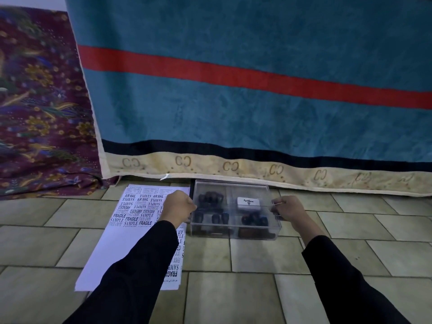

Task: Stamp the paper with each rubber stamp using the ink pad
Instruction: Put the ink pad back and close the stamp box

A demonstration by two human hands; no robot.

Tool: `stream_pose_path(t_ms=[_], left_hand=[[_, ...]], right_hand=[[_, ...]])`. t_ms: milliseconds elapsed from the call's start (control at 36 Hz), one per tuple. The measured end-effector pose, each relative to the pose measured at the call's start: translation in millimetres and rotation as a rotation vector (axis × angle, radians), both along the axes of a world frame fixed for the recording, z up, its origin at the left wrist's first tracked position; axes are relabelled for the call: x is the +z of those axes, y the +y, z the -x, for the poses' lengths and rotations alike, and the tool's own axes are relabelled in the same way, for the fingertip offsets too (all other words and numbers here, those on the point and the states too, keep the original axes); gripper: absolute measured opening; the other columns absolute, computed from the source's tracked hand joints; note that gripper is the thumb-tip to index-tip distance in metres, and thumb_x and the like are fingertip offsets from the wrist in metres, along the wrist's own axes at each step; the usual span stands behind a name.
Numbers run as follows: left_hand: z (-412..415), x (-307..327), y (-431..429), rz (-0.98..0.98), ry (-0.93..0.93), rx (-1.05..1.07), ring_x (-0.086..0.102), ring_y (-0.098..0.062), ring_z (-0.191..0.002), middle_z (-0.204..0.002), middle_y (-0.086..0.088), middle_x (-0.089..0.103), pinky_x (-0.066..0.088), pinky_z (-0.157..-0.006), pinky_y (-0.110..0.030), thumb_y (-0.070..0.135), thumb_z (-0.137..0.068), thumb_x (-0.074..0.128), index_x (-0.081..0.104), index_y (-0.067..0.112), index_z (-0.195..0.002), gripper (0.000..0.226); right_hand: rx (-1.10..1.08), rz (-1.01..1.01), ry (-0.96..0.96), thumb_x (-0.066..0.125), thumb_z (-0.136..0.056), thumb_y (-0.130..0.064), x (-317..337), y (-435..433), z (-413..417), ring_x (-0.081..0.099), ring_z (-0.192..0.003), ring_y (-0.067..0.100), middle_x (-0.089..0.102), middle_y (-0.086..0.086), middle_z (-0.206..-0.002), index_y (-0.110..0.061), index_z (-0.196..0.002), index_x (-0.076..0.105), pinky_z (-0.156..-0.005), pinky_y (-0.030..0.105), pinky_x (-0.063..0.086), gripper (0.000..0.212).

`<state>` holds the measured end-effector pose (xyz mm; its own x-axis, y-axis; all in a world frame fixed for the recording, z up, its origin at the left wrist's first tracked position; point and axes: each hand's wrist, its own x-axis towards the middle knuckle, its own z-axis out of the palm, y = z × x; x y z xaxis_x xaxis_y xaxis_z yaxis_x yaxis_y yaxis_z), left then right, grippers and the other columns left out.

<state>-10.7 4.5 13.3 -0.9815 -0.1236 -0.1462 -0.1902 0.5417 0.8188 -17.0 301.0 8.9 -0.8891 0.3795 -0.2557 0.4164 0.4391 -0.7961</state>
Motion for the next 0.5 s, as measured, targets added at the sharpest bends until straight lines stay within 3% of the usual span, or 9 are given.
stream_pose_path(t_ms=[83, 139, 222, 278, 389, 500], left_hand=[[-5.7, -4.5, -2.8, -0.027, -0.023, 0.010, 0.067, -0.026, -0.056, -0.071, -0.016, 0.065, 0.057, -0.049, -0.030, -0.001, -0.079, 0.069, 0.068, -0.003, -0.075, 0.005], [-8.6, -7.8, -4.8, -0.039, -0.014, 0.017, 0.068, -0.029, -0.059, -0.074, -0.018, 0.066, 0.059, -0.051, -0.033, -0.001, -0.077, 0.070, 0.068, -0.005, -0.076, 0.005], [-12.8, -12.3, -6.5, -0.066, 0.016, 0.016, 0.069, -0.029, -0.062, -0.076, -0.018, 0.068, 0.060, -0.056, -0.036, 0.002, -0.077, 0.072, 0.069, -0.003, -0.077, 0.006], [-15.8, -13.4, -7.3, -0.103, 0.017, 0.034, 0.068, -0.026, -0.062, -0.076, -0.016, 0.068, 0.060, -0.059, -0.036, 0.005, -0.077, 0.074, 0.070, 0.002, -0.076, 0.005], [-20.7, -14.7, -11.8, -0.278, -0.107, 0.058, 0.064, -0.023, -0.064, -0.086, -0.017, 0.069, 0.053, -0.048, -0.026, 0.011, -0.080, 0.074, 0.067, 0.006, -0.093, 0.015], [-25.1, -15.1, -12.8, -0.300, -0.132, 0.043, 0.064, -0.026, -0.065, -0.088, -0.021, 0.069, 0.057, -0.055, -0.032, 0.010, -0.082, 0.071, 0.065, 0.006, -0.095, 0.015]], right_hand=[[0.007, 0.022, 0.006, 0.064, -0.075, 0.009, -1.5, 1.0, -9.7, 0.056, -0.059, 0.024, 0.061, 0.016, -0.074, -0.010, -0.067, 0.066, -0.060, 0.034, 0.056, 0.021], [0.023, 0.049, 0.007, 0.064, -0.076, 0.010, -3.8, 2.5, -13.9, 0.055, -0.054, 0.022, 0.059, 0.014, -0.069, -0.003, -0.075, 0.069, -0.061, 0.034, 0.056, 0.013], [-0.016, 0.132, 0.025, 0.066, -0.077, 0.011, -7.9, 5.3, -18.8, 0.050, -0.033, 0.008, 0.055, 0.010, -0.062, 0.013, -0.094, 0.065, -0.040, 0.016, 0.050, 0.017], [-0.028, 0.182, 0.027, 0.066, -0.077, 0.010, -7.5, 5.4, -22.1, 0.050, -0.028, 0.005, 0.055, 0.011, -0.061, 0.013, -0.096, 0.064, -0.036, 0.014, 0.047, 0.019], [-0.002, 0.200, -0.044, 0.063, -0.084, 0.000, -3.6, -0.2, -29.6, 0.056, -0.047, 0.015, 0.057, 0.009, -0.065, -0.007, -0.094, 0.060, -0.046, 0.022, 0.046, 0.013], [-0.019, 0.133, -0.028, 0.061, -0.084, -0.008, -11.0, -2.9, -34.4, 0.056, -0.065, 0.025, 0.061, 0.013, -0.079, -0.010, -0.100, 0.060, -0.053, 0.026, 0.046, 0.016]])
